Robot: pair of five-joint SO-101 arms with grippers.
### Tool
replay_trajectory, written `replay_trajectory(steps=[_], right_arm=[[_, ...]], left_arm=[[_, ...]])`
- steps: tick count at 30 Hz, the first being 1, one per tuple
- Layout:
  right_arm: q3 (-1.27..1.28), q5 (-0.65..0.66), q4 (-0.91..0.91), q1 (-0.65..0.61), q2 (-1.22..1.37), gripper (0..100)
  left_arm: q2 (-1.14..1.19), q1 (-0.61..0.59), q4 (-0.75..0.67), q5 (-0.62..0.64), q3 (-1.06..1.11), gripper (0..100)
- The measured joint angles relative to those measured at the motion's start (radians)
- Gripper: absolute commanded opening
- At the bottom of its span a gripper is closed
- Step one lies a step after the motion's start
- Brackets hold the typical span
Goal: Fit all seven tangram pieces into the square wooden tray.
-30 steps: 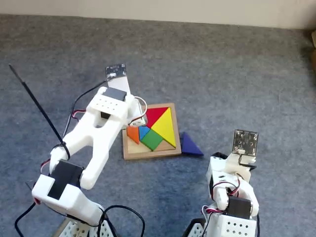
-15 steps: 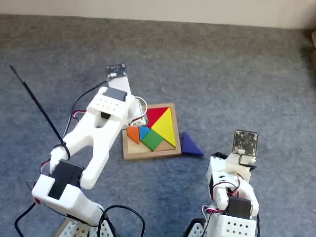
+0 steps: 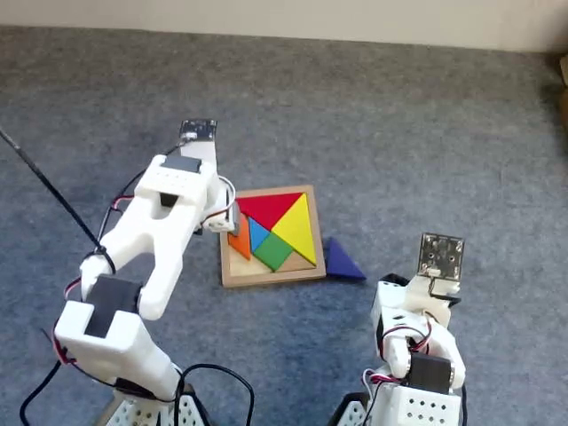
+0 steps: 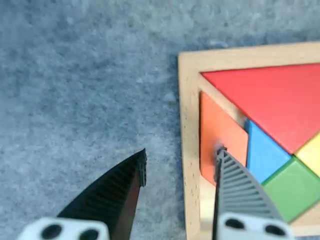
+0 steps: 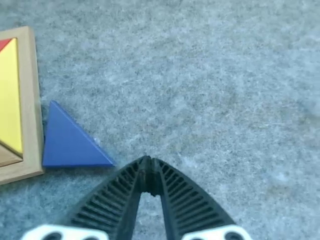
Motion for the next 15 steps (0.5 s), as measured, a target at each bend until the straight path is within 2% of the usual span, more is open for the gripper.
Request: replay_trajectory(steps=[5, 15], right_arm=[[0.0, 0.0, 0.0, 0.0, 0.0, 0.4], [0.0, 0.0, 0.0, 0.0, 0.0, 0.4]], left_arm=[[0.08, 0.008, 0.009, -0.003, -0.094, 22], [0.215, 0.008, 0.161, -0.005, -0.298, 22]])
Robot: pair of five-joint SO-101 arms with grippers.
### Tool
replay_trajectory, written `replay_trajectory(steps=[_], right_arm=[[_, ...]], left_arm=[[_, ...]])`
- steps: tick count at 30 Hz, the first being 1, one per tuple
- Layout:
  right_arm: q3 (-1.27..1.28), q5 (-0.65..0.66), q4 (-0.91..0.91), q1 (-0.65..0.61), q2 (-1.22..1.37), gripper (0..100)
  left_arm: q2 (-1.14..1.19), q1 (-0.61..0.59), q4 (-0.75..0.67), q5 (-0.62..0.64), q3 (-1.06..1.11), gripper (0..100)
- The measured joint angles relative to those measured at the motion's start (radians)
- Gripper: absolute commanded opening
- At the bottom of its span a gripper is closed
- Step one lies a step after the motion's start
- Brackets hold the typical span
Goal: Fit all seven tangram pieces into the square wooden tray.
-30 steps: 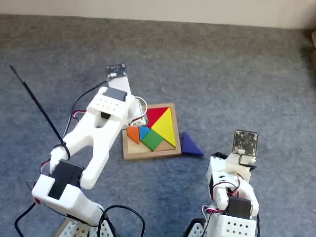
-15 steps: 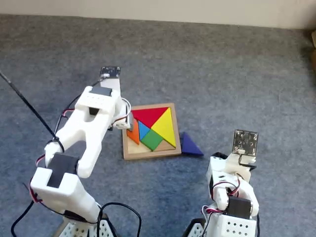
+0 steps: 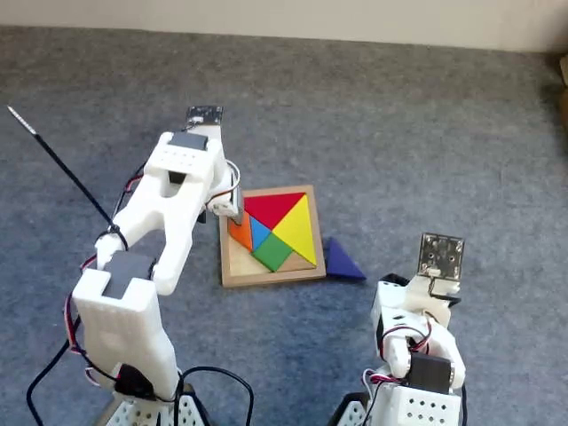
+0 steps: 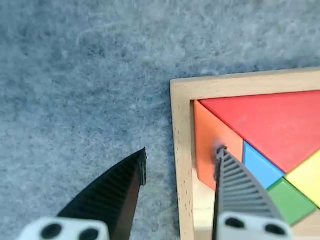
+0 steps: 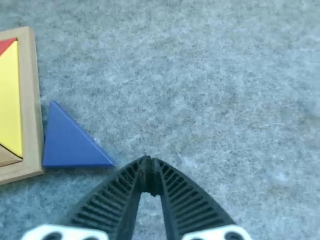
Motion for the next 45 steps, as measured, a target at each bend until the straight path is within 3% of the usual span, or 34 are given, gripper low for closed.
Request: replay_trajectory(steps=[11, 28, 40, 45], right_arm=[[0.0, 0.0, 0.0, 0.0, 0.0, 0.4], [0.0, 0.0, 0.0, 0.0, 0.0, 0.4], [0.0, 0.0, 0.0, 0.0, 0.0, 0.4], [0.0, 0.0, -0.023, 0.0, 0.0, 0.4]], left_arm=[[-0.12, 0.006, 0.005, 0.003, 0.101, 22], [-0.736, 0.003, -0.173, 0.005, 0.592, 22], [-1.056, -0.153, -0.18, 0.002, 0.724, 22], [-1.181, -0.216, -0.199, -0.106, 0.85, 22]])
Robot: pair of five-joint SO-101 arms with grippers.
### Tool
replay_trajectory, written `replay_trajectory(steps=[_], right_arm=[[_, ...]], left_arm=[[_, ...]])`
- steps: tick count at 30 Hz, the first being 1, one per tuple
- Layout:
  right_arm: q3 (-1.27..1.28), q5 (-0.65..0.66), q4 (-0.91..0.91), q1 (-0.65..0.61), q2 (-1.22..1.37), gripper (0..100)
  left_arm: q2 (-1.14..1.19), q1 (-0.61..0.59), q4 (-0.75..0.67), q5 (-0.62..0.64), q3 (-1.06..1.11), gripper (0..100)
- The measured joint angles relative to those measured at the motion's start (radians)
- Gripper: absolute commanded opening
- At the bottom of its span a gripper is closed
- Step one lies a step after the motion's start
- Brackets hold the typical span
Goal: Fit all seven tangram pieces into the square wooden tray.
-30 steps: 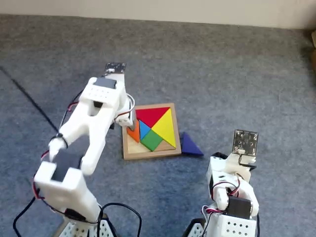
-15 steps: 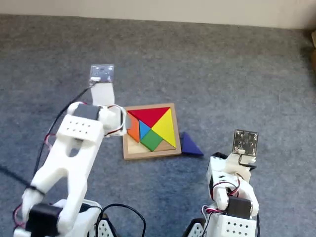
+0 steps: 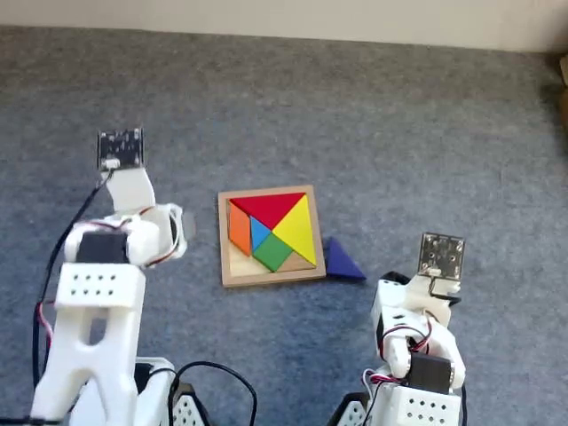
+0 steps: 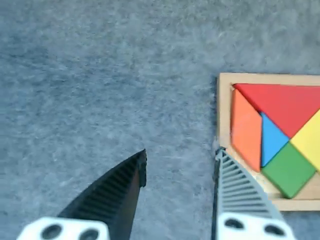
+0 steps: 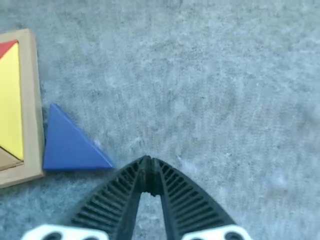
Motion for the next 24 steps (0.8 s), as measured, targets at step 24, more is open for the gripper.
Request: replay_trajectory(steps=[24], right_arm=[[-0.491, 0.0, 0.121, -0.107, 0.336, 0.5]], left_arm=[[-0.183, -0.121, -0.282, -0.129, 0.393, 23]])
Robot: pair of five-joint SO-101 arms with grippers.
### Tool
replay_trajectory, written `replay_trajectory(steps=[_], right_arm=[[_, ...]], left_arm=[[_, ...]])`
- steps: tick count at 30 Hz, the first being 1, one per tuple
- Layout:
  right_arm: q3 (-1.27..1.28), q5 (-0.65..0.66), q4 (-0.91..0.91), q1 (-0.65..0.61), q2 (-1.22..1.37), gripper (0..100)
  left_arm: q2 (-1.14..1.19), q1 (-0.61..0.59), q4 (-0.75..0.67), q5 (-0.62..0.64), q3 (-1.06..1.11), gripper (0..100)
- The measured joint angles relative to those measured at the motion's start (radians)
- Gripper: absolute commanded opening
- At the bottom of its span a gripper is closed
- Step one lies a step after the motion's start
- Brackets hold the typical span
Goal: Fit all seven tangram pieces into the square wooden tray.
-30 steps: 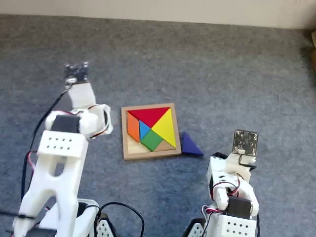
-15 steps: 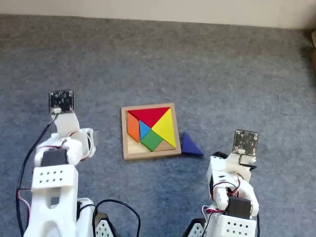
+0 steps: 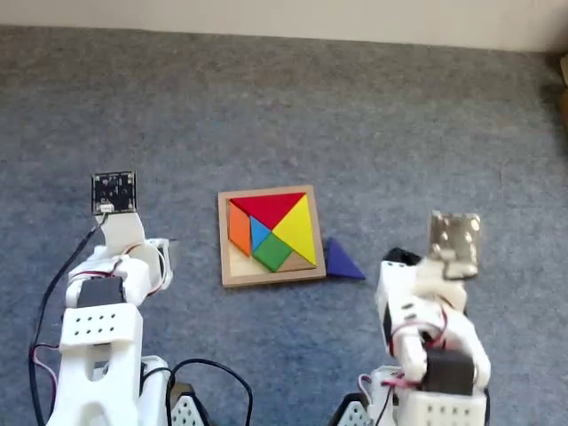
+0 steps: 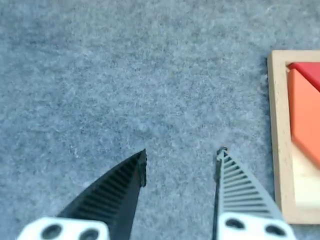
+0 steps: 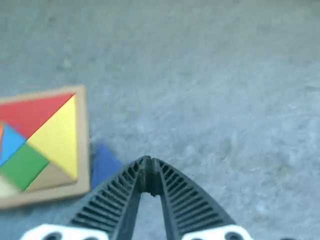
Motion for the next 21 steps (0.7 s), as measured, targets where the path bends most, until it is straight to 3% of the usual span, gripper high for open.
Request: replay_trajectory(steps=[6, 13, 21], right_arm=[[-0.098, 0.0, -0.041, -0.152, 0.351, 1.6], [-0.101, 0.0, -0.236, -0.238, 0.611, 27.4], [-0.184, -0.075, -0.373, -0.295, 0.907, 25.3]], left_arm=[[0.0, 0.0, 0.0, 0.0, 0.0, 23], [-0.002, 0.0, 0.0, 0.0, 0.0, 23], [-0.002, 0.0, 0.0, 0.0, 0.0, 23]])
